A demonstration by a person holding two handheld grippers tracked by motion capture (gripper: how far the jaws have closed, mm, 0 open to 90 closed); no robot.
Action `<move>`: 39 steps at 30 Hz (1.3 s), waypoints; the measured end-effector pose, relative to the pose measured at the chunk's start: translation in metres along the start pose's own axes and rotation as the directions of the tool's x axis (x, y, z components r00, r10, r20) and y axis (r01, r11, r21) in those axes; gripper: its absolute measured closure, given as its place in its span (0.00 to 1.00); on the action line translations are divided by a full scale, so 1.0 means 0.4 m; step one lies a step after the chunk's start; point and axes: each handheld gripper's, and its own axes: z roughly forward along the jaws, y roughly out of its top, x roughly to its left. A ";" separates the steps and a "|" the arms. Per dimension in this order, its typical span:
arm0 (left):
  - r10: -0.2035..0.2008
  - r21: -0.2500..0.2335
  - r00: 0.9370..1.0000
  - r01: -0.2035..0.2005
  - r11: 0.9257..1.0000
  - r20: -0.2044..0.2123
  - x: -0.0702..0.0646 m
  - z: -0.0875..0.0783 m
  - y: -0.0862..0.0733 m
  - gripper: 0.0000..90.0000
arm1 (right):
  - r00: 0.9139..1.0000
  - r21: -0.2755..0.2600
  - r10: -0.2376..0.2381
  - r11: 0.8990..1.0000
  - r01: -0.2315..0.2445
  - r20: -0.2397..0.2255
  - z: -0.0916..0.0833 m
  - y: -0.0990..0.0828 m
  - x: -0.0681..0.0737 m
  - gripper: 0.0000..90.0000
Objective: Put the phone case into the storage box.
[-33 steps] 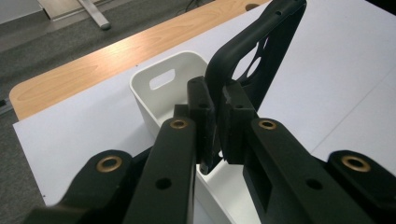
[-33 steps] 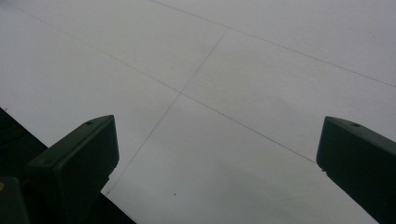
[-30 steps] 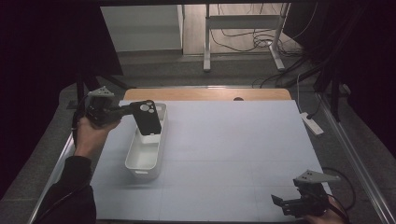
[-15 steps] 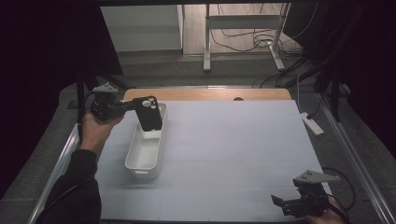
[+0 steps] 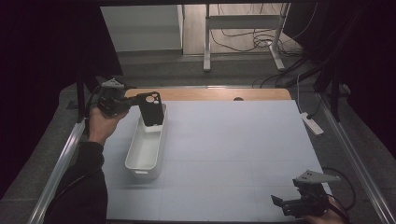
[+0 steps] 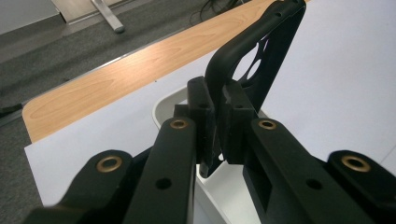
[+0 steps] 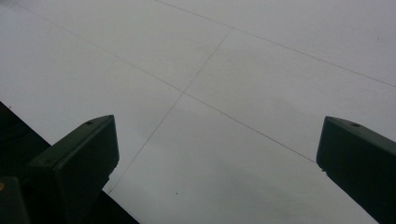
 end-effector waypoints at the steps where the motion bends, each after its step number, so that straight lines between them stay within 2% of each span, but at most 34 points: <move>1: 0.000 0.000 1.000 0.000 1.000 -0.003 0.001 0.003 0.001 0.94 | 1.000 0.000 -0.002 1.000 0.002 0.000 0.000 0.000 0.000 0.00; 22: 0.015 0.013 0.999 -0.015 1.000 -0.044 0.024 0.077 -0.001 0.94 | 1.000 0.000 -0.004 1.000 0.004 -0.004 0.000 -0.001 0.001 0.00; 33: 0.008 -0.012 0.999 -0.009 1.000 -0.051 0.035 0.103 -0.016 0.94 | 1.000 0.001 -0.004 1.000 0.004 -0.006 0.000 -0.001 0.001 0.00; 39: 0.019 -0.019 0.999 -0.020 1.000 -0.049 0.041 0.118 -0.023 0.94 | 1.000 0.002 -0.004 1.000 0.004 -0.008 0.000 -0.001 0.000 0.00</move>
